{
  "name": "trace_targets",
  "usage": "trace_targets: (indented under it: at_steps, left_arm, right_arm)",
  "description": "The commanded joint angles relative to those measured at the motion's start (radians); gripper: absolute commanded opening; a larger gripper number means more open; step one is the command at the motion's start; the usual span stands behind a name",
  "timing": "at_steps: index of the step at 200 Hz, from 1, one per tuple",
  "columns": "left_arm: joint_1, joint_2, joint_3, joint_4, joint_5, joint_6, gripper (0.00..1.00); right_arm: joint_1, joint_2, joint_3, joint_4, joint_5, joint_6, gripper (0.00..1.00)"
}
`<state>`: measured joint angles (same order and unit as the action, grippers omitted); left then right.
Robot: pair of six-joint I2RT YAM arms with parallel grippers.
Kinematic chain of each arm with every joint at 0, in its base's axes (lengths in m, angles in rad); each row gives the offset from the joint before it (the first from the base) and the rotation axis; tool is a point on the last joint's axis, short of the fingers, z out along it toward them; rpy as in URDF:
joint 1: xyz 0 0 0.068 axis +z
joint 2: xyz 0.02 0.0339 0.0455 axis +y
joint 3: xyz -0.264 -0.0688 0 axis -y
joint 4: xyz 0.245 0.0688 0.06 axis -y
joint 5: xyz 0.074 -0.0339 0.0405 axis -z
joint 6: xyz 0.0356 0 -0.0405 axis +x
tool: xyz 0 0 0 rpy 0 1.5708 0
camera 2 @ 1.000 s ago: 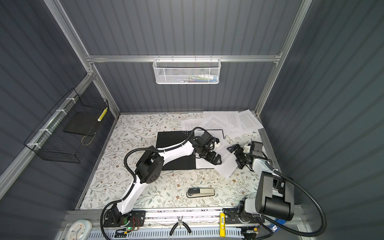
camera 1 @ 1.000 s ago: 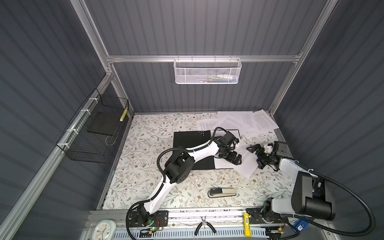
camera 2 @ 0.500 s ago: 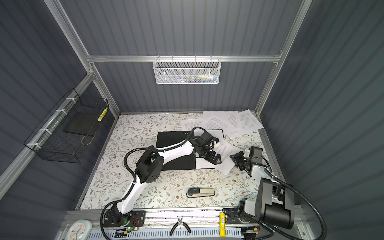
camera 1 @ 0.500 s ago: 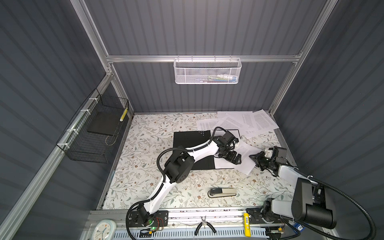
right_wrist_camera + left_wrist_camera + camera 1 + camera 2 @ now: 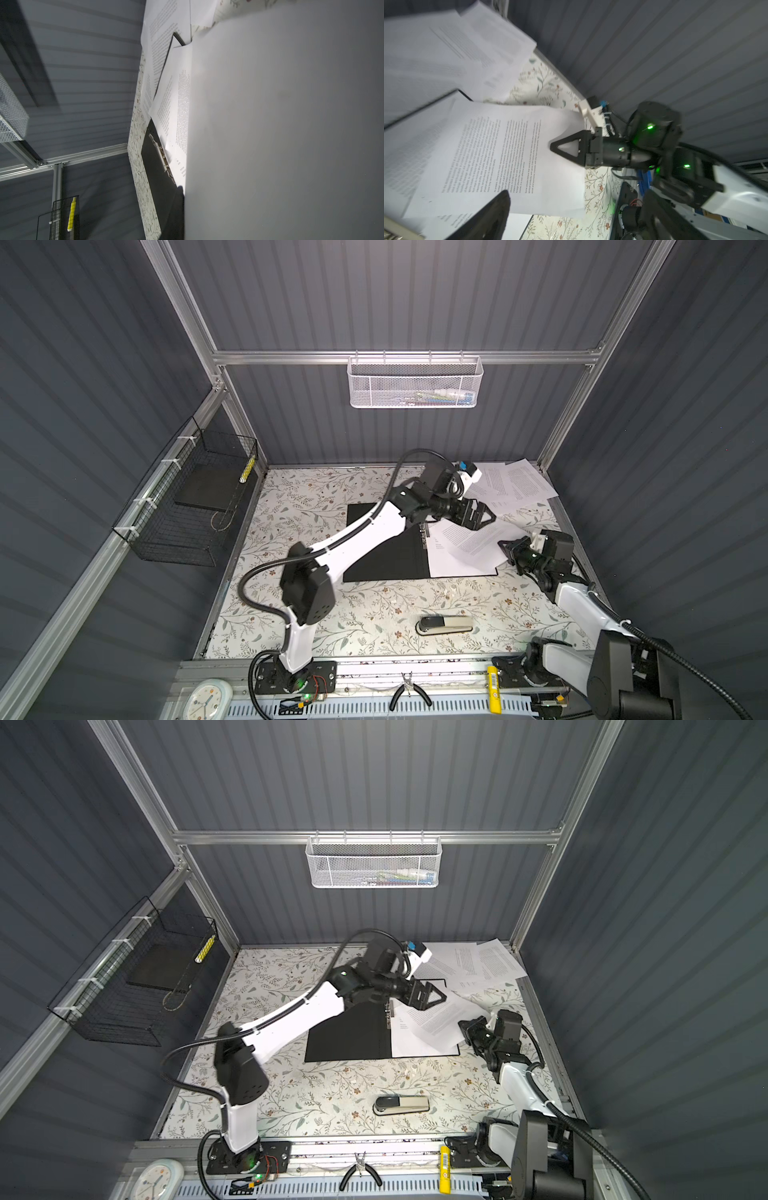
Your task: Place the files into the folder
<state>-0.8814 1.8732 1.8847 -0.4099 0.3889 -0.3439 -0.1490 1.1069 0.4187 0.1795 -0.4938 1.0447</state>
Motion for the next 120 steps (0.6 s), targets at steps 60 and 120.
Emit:
trace_targets:
  at_steps: [60, 120]
  left_arm:
    - [0.059, -0.324, -0.345, -0.148, -0.232, 0.063, 1.00]
    - [0.072, -0.467, -0.581, -0.261, -0.350, 0.163, 1.00]
  right_arm:
    - [0.172, 0.170, 0.048, 0.287, 0.257, 0.163, 0.00]
    - [0.354, 0.221, -0.048, 0.456, 0.541, 0.215, 0.00]
